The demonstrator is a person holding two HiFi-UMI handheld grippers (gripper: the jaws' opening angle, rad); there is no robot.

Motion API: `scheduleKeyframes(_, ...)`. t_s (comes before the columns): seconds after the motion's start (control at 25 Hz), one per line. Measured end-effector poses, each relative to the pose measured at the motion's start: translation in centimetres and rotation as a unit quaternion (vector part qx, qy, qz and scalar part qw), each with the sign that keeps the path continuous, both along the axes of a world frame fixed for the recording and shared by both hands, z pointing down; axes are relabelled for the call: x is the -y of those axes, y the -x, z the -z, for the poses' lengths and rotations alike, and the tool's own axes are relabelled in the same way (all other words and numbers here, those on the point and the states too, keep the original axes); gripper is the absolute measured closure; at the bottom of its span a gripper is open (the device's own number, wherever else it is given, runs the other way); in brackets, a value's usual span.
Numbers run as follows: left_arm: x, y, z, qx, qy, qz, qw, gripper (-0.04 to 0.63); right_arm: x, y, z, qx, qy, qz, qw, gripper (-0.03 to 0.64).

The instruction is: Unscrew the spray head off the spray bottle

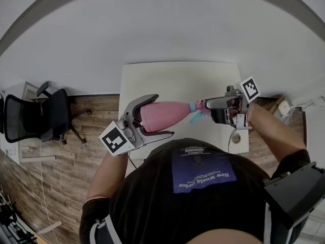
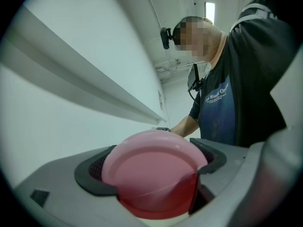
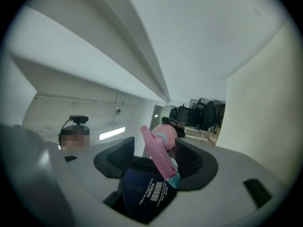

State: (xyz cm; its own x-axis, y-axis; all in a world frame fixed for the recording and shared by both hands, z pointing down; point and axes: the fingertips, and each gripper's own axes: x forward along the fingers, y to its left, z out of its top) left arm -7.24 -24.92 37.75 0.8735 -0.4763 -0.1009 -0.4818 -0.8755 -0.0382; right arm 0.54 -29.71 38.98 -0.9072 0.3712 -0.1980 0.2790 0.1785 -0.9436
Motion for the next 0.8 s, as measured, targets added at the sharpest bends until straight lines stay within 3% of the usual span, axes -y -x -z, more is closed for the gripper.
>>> scheduleKeyframes(0.16, 0.2, -0.1, 0.1, -0.004, 0.012, 0.006, 0.9999, 0.107, -0.1, 0.0, -1.1, -0.03, -0.117, -0.001, 0.993, 0.357)
scheduleKeyframes(0.28, 0.3, -0.1, 0.1, -0.011, 0.018, 0.002, 0.9998, 0.107, -0.6, 0.3, -1.2, -0.044, -0.181, 0.002, 0.983, 0.367)
scheduleKeyframes(0.36, -0.1, -0.6, -0.1, -0.011, 0.023, -0.013, 0.9996, 0.107, -1.0, 0.9, -1.0, -0.043, -0.213, 0.002, 0.976, 0.391)
scheduleKeyframes(0.44, -0.3, -1.5, -0.2, -0.012, 0.032, -0.025, 0.9991, 0.107, -1.5, 1.4, -0.7, -0.038, -0.244, 0.004, 0.969, 0.469)
scheduleKeyframes(0.6, -0.1, -1.5, -0.3, -0.027, 0.041, -0.031, 0.9983, 0.107, -1.7, 1.8, -0.6, -0.036, -0.286, 0.004, 0.957, 0.483)
scheduleKeyframes(0.72, 0.0, -1.2, -0.3, -0.048, 0.064, -0.041, 0.9959, 0.107, -1.9, 1.9, -0.1, -0.027, -0.345, 0.003, 0.938, 0.485)
scheduleKeyframes(0.8, 0.2, -1.1, -0.3, -0.08, 0.097, -0.05, 0.9908, 0.107, -2.3, 1.8, 0.5, -0.015, -0.404, 0.003, 0.914, 0.485)
